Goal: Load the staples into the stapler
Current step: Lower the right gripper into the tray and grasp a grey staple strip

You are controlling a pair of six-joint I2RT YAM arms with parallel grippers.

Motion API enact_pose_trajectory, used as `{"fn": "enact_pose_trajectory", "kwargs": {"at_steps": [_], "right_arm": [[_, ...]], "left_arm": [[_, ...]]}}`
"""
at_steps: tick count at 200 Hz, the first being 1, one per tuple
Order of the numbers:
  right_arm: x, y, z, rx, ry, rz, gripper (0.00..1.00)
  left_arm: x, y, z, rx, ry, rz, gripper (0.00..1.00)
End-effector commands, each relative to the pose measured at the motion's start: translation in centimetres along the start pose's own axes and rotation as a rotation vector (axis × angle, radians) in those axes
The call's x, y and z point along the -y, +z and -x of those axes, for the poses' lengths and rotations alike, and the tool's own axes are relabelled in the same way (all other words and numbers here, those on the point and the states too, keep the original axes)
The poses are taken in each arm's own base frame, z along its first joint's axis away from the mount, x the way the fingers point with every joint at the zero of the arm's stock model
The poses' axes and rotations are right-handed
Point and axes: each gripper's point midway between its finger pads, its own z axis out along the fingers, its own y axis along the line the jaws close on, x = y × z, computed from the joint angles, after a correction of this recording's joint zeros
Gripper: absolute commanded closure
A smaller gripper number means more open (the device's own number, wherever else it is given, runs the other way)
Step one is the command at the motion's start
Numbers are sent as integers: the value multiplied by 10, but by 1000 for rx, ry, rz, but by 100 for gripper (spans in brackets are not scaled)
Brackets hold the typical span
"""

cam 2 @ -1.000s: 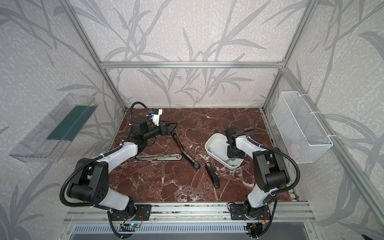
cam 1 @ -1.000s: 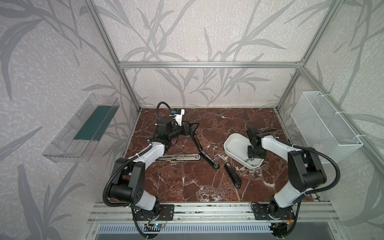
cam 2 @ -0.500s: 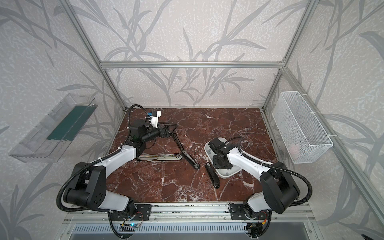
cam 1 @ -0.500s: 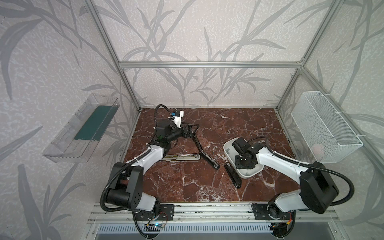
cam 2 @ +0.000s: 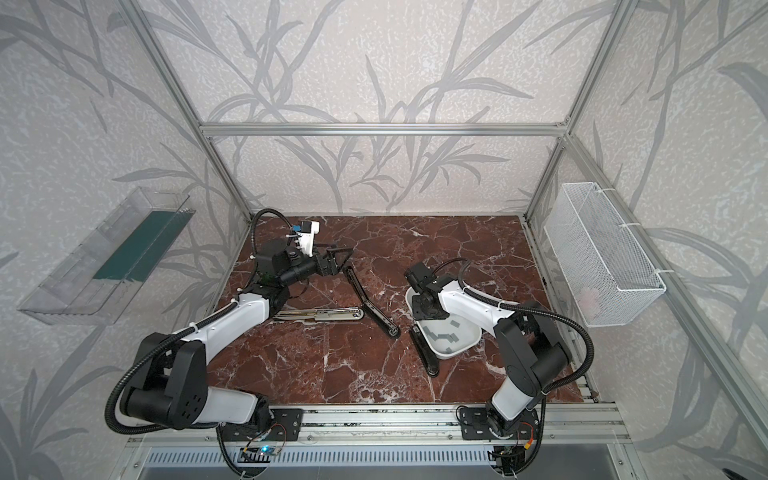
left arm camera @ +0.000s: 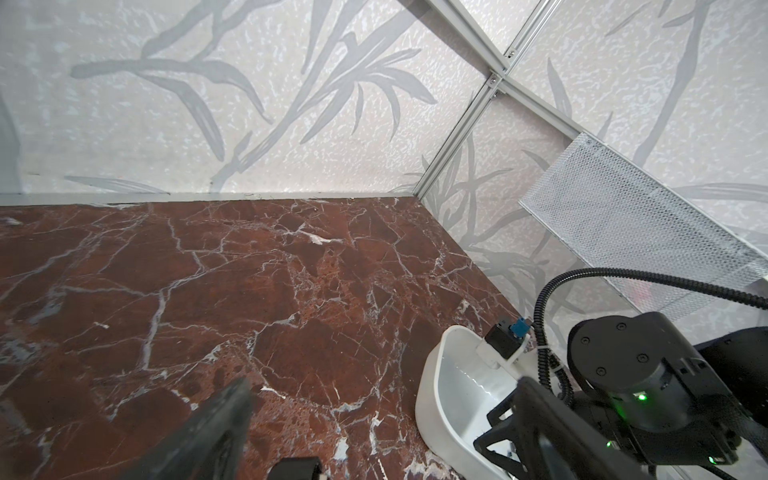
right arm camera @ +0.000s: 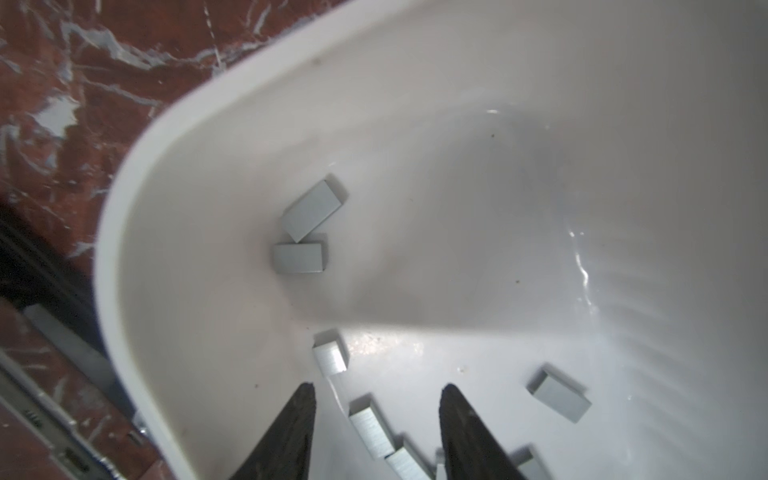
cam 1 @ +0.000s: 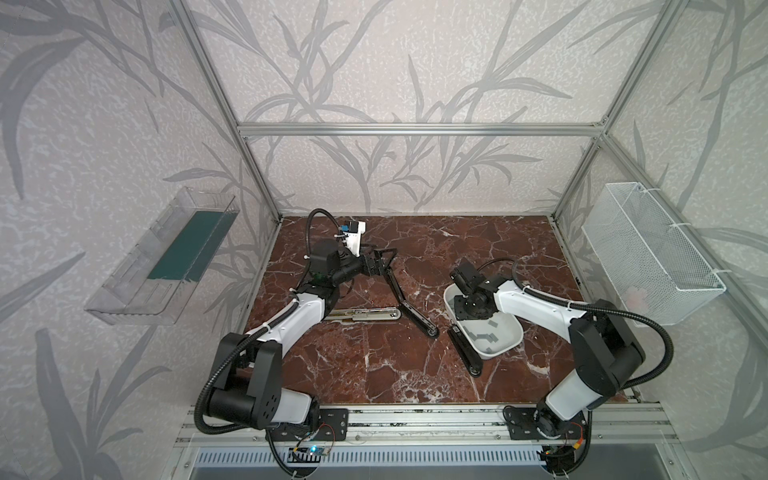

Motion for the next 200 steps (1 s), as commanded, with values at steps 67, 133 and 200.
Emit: {"fn": "enact_pose_trajectory", "kwargs": {"at_steps": [67,133,200], "right_arm": [[61,-8,-17,-102,-263,-147,51],[75,15,-31,-254,-195,-120,49],[86,29,-33,-302,-146,-115,52]], "left_arm": [[3,-14,4,14,159,56,1],[-9,-3,0,-2,173,71,1],[-10,2,0,-17,174,60,1]]}}
